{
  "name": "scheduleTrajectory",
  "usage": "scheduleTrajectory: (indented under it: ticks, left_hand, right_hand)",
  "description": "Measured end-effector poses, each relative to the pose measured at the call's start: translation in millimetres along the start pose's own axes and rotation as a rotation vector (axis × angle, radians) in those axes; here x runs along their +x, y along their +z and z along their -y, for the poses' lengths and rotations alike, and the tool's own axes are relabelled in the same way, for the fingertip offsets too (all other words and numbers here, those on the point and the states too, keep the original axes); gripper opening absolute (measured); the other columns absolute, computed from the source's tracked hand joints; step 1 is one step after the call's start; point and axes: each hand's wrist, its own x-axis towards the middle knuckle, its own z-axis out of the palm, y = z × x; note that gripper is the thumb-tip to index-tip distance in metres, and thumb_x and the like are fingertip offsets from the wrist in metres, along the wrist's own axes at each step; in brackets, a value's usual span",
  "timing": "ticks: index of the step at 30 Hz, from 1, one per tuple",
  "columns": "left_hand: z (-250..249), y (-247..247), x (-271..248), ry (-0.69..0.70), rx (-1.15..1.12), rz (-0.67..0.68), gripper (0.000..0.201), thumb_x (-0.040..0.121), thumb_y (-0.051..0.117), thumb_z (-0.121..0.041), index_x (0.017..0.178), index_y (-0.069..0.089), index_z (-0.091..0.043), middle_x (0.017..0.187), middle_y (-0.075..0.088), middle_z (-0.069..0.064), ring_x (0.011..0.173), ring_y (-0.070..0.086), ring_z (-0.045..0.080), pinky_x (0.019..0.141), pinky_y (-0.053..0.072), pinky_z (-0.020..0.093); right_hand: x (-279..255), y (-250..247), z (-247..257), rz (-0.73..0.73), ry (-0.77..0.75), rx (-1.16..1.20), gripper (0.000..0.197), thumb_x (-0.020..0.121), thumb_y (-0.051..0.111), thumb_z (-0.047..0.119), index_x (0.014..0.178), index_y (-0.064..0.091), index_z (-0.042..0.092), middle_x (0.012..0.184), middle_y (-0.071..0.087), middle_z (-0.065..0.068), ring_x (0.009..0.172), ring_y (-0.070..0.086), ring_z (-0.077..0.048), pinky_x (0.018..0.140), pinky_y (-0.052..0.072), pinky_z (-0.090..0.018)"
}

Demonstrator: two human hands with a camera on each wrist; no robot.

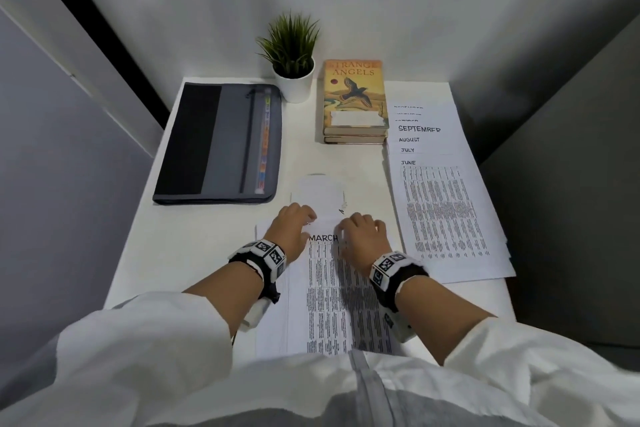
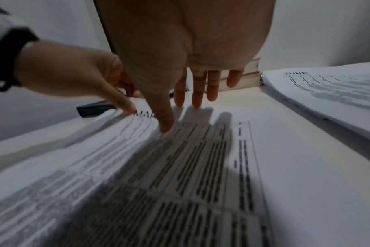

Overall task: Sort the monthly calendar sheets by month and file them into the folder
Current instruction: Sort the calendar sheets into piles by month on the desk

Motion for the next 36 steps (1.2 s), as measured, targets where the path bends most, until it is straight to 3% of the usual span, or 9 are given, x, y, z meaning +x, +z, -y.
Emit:
scheduleTrajectory:
  ticks: [8, 12, 17, 20, 23, 25, 27, 30, 36]
  left_hand:
    - [12, -1, 3, -0.122, -0.356, -0.025, 0.014, 0.087, 0.066, -0.008, 0.097, 0.068, -0.017, 0.096, 0.065, -0.004, 0.081, 0.054, -0.001, 0.081, 0.042, 0.02]
    - [12, 2, 3, -0.153, -0.422, -0.039, 0.014, 0.086, 0.068, -0.015, 0.08, 0.068, -0.027, 0.079, 0.063, -0.017, 0.07, 0.052, -0.01, 0.071, 0.04, 0.018]
    - [11, -5, 0, -0.116, -0.416, -0.031, 0.009, 0.087, 0.067, -0.022, 0.08, 0.067, -0.027, 0.08, 0.064, -0.019, 0.069, 0.051, -0.018, 0.064, 0.036, 0.013]
    - [11, -8, 0, -0.145, -0.427, -0.02, 0.012, 0.089, 0.063, -0.031, 0.079, 0.065, -0.025, 0.077, 0.063, -0.014, 0.067, 0.053, -0.004, 0.064, 0.043, 0.02]
    - [10, -12, 2, -0.21, -0.549, 0.022, 0.033, 0.098, 0.05, -0.036, 0.086, 0.067, -0.011, 0.076, 0.064, 0.007, 0.073, 0.057, 0.019, 0.079, 0.052, 0.041]
    - [11, -13, 2, -0.251, -0.6, 0.042, 0.039, 0.101, 0.044, -0.035, 0.088, 0.068, -0.007, 0.068, 0.06, 0.0, 0.073, 0.056, 0.02, 0.085, 0.052, 0.046]
    - [13, -12, 2, -0.292, -0.596, 0.045, 0.041, 0.102, 0.042, -0.035, 0.092, 0.068, -0.005, 0.064, 0.054, -0.006, 0.073, 0.054, 0.019, 0.088, 0.052, 0.046]
    - [14, -10, 1, -0.309, -0.579, 0.039, 0.042, 0.1, 0.046, -0.036, 0.083, 0.061, -0.002, 0.068, 0.051, 0.003, 0.072, 0.05, 0.021, 0.087, 0.051, 0.048]
    - [15, -6, 0, -0.255, -0.451, 0.015, 0.007, 0.081, 0.071, -0.023, 0.075, 0.067, -0.023, 0.062, 0.055, -0.008, 0.058, 0.049, 0.01, 0.063, 0.044, 0.025]
  right_hand:
    - [-3, 14, -5, -0.008, 0.003, 0.037, 0.043, 0.082, 0.059, 0.019, 0.122, 0.047, 0.029, 0.123, 0.047, 0.003, 0.116, 0.042, -0.022, 0.096, 0.029, -0.037]
    - [1, 13, -1, -0.085, 0.047, 0.044, 0.031, 0.085, 0.062, 0.028, 0.114, 0.053, 0.026, 0.117, 0.053, 0.006, 0.115, 0.044, -0.02, 0.094, 0.027, -0.035]
    - [4, 7, -3, -0.13, -0.004, 0.036, 0.017, 0.088, 0.059, 0.025, 0.105, 0.056, 0.024, 0.108, 0.06, 0.006, 0.108, 0.049, -0.02, 0.095, 0.026, -0.036]
    - [6, 3, -6, -0.135, -0.025, 0.027, 0.014, 0.09, 0.057, 0.026, 0.104, 0.056, 0.022, 0.105, 0.064, 0.005, 0.105, 0.051, -0.021, 0.096, 0.026, -0.036]
    - [8, 1, -9, -0.153, -0.041, 0.035, 0.012, 0.09, 0.056, 0.021, 0.102, 0.057, 0.021, 0.096, 0.068, 0.003, 0.098, 0.054, -0.022, 0.095, 0.028, -0.036]
    - [9, 1, -12, -0.156, -0.052, 0.026, 0.011, 0.089, 0.056, 0.016, 0.099, 0.057, 0.02, 0.089, 0.068, 0.002, 0.093, 0.056, -0.024, 0.093, 0.028, -0.036]
    - [9, -2, -13, -0.144, -0.06, 0.018, 0.007, 0.088, 0.057, 0.015, 0.094, 0.057, 0.019, 0.085, 0.067, 0.001, 0.089, 0.056, -0.025, 0.091, 0.028, -0.034]
    - [6, -5, -14, -0.135, -0.104, 0.004, 0.005, 0.083, 0.06, 0.012, 0.085, 0.059, 0.017, 0.089, 0.064, 0.001, 0.09, 0.055, -0.025, 0.089, 0.033, -0.035]
    - [-5, -12, -15, -0.091, -0.193, 0.11, 0.004, 0.083, 0.059, 0.017, 0.086, 0.059, 0.018, 0.096, 0.058, 0.004, 0.095, 0.049, -0.019, 0.092, 0.034, -0.035]
